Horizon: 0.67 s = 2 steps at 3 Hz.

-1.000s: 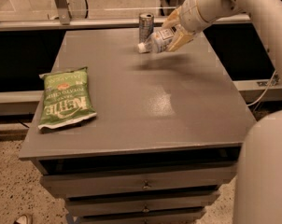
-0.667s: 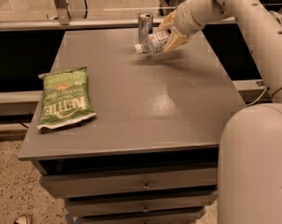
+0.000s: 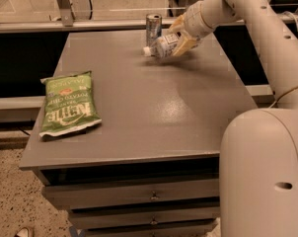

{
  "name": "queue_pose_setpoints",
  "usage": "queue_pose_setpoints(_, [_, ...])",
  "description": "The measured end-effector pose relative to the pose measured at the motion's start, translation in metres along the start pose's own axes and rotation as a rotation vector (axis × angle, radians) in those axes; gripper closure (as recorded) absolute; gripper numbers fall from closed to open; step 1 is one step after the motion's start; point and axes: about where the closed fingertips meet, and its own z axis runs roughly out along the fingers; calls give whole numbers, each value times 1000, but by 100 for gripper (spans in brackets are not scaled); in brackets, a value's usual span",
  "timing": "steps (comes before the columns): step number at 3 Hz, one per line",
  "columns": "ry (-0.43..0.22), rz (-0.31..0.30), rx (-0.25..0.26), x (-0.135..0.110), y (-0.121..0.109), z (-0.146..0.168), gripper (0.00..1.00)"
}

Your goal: Move blue plastic bottle near redbull can

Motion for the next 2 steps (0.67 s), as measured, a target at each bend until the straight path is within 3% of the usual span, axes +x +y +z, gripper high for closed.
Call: queue_pose_setpoints(2, [-13, 13, -39, 0, 6, 8, 5])
